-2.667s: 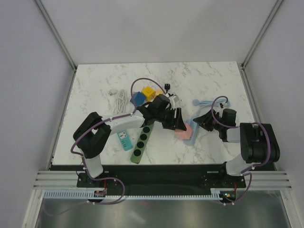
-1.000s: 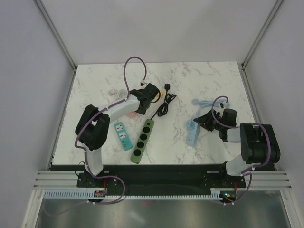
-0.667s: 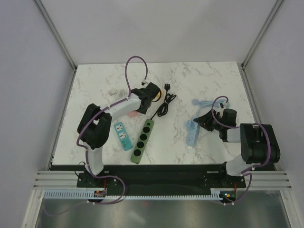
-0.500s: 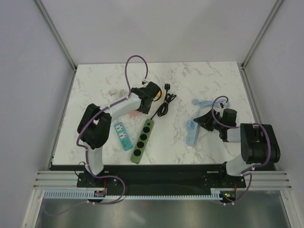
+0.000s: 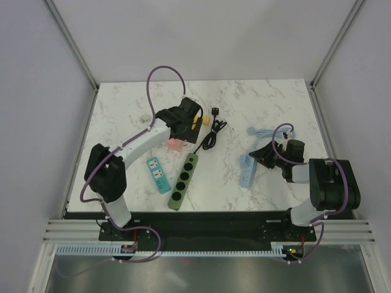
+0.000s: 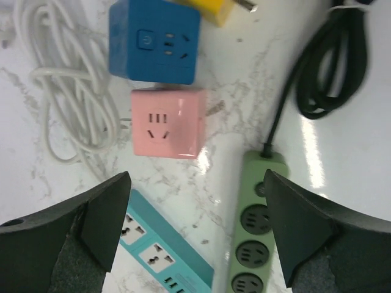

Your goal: Pull the plug off the socket

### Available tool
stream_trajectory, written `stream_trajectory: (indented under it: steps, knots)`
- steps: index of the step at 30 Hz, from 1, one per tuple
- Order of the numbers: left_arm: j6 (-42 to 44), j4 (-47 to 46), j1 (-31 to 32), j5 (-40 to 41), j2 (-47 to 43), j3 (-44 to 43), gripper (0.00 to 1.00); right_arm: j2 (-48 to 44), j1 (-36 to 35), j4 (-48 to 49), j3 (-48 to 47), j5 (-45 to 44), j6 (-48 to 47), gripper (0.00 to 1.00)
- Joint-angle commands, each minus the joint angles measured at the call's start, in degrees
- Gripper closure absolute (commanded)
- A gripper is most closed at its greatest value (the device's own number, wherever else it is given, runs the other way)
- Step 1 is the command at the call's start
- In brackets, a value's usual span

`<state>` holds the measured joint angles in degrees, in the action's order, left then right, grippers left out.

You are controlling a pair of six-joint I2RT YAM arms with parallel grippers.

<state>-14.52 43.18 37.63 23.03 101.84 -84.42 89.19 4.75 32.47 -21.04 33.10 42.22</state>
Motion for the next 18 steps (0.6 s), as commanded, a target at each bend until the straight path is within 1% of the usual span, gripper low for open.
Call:
stream_trajectory:
  steps: [1, 3, 4, 5, 6, 7, 8, 9, 10, 11, 12, 14, 16, 17, 18]
  knots:
    - [-2.5, -4.1, 0.2, -14.2, -7.3, 0.4, 0.04, 0.4, 0.3, -0.6, 0.7, -2.7, -3.9, 1.00]
    - [-3.5, -6.8, 0.2, -19.2, -10.0, 3.2, 0.06, 0.3, 0.3, -0.6, 0.8, -2.8, -3.9, 1.00]
    - [-3.8, -10.1, 0.2, -24.6, -12.4, 4.2, 0.08, 0.3, 0.3, -0.6, 0.8, -2.8, -3.9, 1.00]
    - [-4.0, -11.7, 0.2, -27.0, -13.4, 5.2, 0.12, 0.3, 0.3, -0.7, 0.8, -2.7, -3.9, 1.00]
    - [-4.7, -13.5, 0.2, -29.5, -14.5, 7.3, 0.14, 0.3, 0.3, -0.7, 0.8, -2.7, -3.9, 1.00]
    - [-5.2, -15.4, 0.2, -34.6, -16.4, 8.5, 0.15, 0.3, 0.4, -0.7, 0.8, -2.7, -3.8, 1.00]
    - [-6.0, -19.5, 0.2, -37.1, -17.2, 9.6, 0.15, 0.2, 0.4, -0.7, 0.8, -2.7, -3.9, 1.00]
    - [-7.8, -21.4, 0.2, -41.5, -17.9, 11.8, 0.15, 0.2, 0.3, -0.7, 0.8, -2.7, -3.8, 1.00]
    - [-9.0, -23.5, 0.2, -43.7, -18.3, 12.9, 0.15, 0.2, 0.4, -0.7, 0.8, -2.6, -3.8, 1.00]
    - [-10.3, -28.2, 0.2, -45.9, -18.7, 13.9, 0.15, 0.3, 0.4, -0.7, 0.8, -2.6, -3.7, 1.00]
    - [-13.3, -30.5, 0.3, -50.5, -18.5, 16.1, 0.15, 0.2, 0.3, -0.6, 0.8, -2.7, -3.8, 1.00]
    - [-18.1, -36.6, 0.6, -53.3, -16.7, 18.5, 0.15, 0.3, 0.4, -0.6, 0.8, -2.6, -3.8, 1.00]
    - [-20.5, -38.9, 2.1, -54.6, -14.6, 18.8, 0.16, 0.2, 0.3, -0.5, 0.9, -2.5, -3.8, 1.00]
    - [-21.4, -39.7, 2.9, -54.8, -12.1, 17.8, 0.16, 0.1, 0.4, -0.5, 0.9, -2.5, -3.7, 1.00]
    - [-21.5, -39.8, 5.1, -53.8, -10.5, 16.9, 0.16, 0.0, 0.4, -0.5, 0.9, -2.5, -3.7, 1.00]
